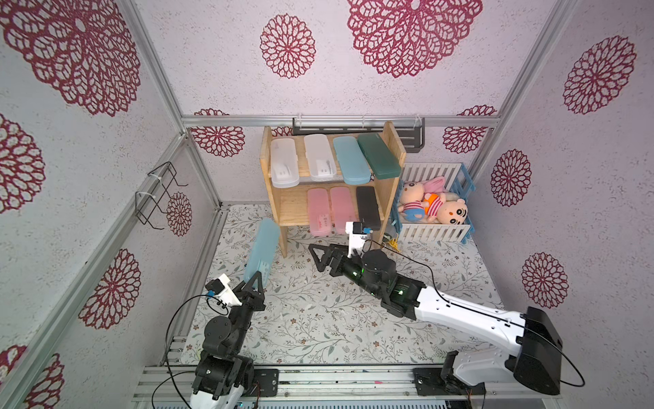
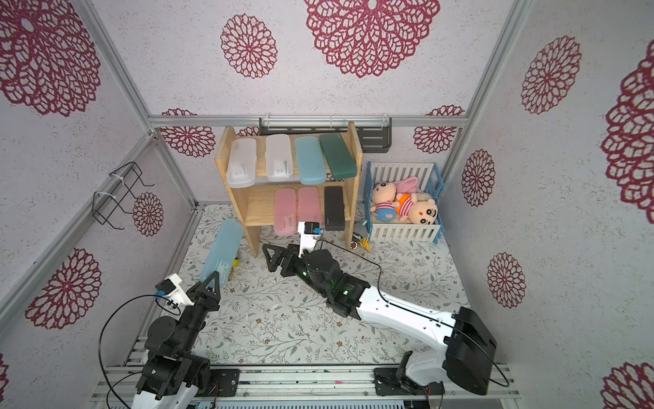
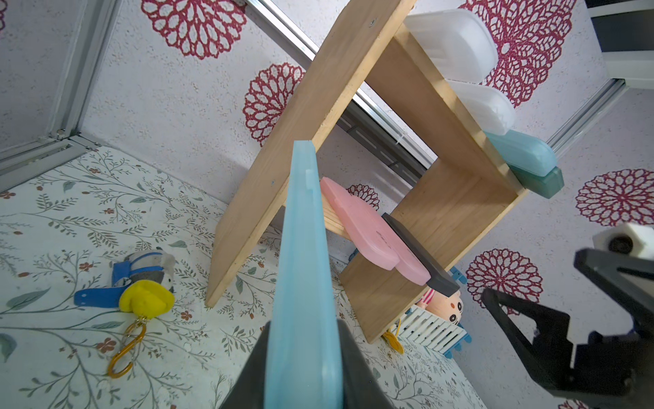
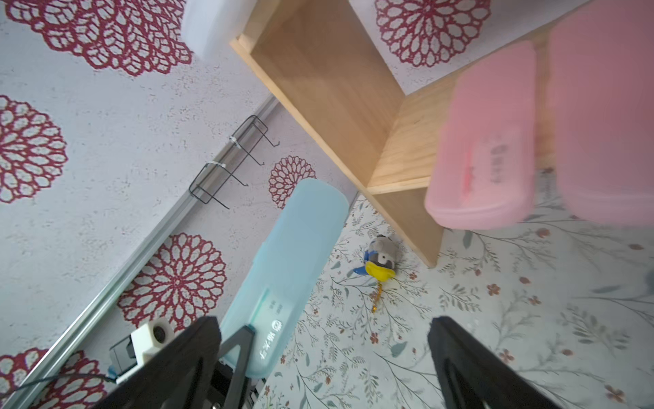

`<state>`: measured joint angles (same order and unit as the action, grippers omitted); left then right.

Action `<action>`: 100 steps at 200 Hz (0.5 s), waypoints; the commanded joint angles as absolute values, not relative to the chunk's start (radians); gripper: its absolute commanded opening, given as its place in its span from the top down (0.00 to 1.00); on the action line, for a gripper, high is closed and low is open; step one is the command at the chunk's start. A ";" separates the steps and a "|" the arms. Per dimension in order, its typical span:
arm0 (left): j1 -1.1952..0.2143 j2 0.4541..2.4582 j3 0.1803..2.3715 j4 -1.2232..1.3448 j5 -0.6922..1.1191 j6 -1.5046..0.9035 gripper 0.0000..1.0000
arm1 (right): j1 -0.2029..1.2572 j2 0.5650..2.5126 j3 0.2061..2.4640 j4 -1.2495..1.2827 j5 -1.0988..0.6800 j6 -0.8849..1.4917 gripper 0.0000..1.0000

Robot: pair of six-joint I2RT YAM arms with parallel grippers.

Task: Remove the pencil cases from the shelf
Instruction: Pick up the pencil case from the shelf.

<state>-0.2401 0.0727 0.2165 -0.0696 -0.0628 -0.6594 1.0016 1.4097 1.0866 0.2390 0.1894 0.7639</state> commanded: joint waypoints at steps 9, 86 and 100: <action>-0.248 0.032 0.222 0.003 0.012 -0.546 1.00 | 1.035 1.564 1.257 0.241 0.167 0.839 0.01; -0.248 0.002 0.235 -0.027 0.034 -0.484 1.00 | 1.083 1.839 1.580 0.125 0.092 0.878 0.01; -0.248 0.002 0.235 -0.027 0.034 -0.479 1.00 | 1.088 1.862 1.608 0.111 0.092 0.882 0.01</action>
<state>-0.2417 0.0170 0.2165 -0.0605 0.0185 -0.5114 1.0740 1.8496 1.5414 0.1299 0.1062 0.8612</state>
